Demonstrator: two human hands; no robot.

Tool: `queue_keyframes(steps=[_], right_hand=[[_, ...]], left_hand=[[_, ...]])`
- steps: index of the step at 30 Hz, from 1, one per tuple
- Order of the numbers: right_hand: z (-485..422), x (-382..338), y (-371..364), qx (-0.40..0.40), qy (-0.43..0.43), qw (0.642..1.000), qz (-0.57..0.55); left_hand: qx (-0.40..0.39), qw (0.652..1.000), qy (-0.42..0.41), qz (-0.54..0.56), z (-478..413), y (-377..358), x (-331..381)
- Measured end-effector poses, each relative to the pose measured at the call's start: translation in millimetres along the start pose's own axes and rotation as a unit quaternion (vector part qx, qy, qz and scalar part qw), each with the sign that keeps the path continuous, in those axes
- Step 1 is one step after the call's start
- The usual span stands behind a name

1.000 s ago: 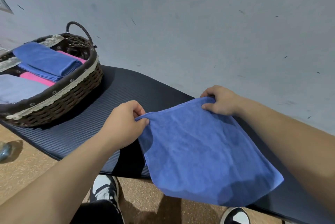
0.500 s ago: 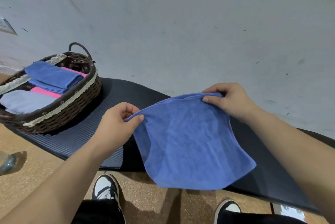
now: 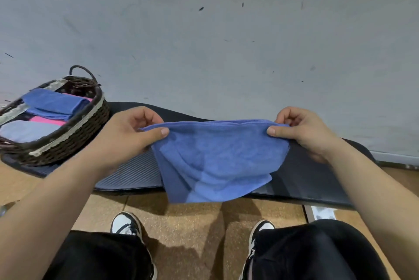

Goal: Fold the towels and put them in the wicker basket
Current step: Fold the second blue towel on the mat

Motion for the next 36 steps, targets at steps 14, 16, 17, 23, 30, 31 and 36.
queue_keyframes(steps=[14, 16, 17, 23, 30, 31, 36], right_hand=[[-24.9, 11.2, 19.9, 0.051, 0.002, 0.996, 0.079], [-46.5, 18.9, 16.7, 0.048, -0.024, 0.994, 0.093], [-59.3, 25.5, 13.5, 0.050, -0.041, 0.991, 0.118], [-127.5, 78.8, -17.4, 0.101, -0.082, 0.953, 0.273], [-148.7, 116.4, -30.2, 0.158, -0.122, 0.896, 0.396], [-148.0, 118.9, -31.0, 0.166, -0.116, 0.900, 0.386], [-120.2, 118.6, -34.9, 0.153, -0.062, 0.945, 0.282]], left_hand=[[-0.039, 0.997, 0.043, -0.060, -48.0, -5.9, -18.2], [-0.037, 0.994, 0.074, -0.073, -66.8, -4.6, -33.9], [-0.035, 0.991, 0.086, -0.092, -77.3, -4.8, -43.0], [0.052, 0.957, 0.060, -0.279, -139.4, -19.8, -91.0], [0.121, 0.922, 0.080, -0.358, -160.6, -25.0, -130.1], [0.132, 0.928, 0.084, -0.337, -157.5, -25.3, -131.0], [0.121, 0.943, 0.077, -0.300, -124.9, -25.6, -124.7]])
Point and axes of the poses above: each hand's wrist, its own z-axis away from the middle knuckle, its own y-axis out of the back of the hand, x = y × z, the point moved 5 cm from there along -z, towards the middle knuckle, and after that the axes turned 6 degrees about x, right-handed, at the moved point
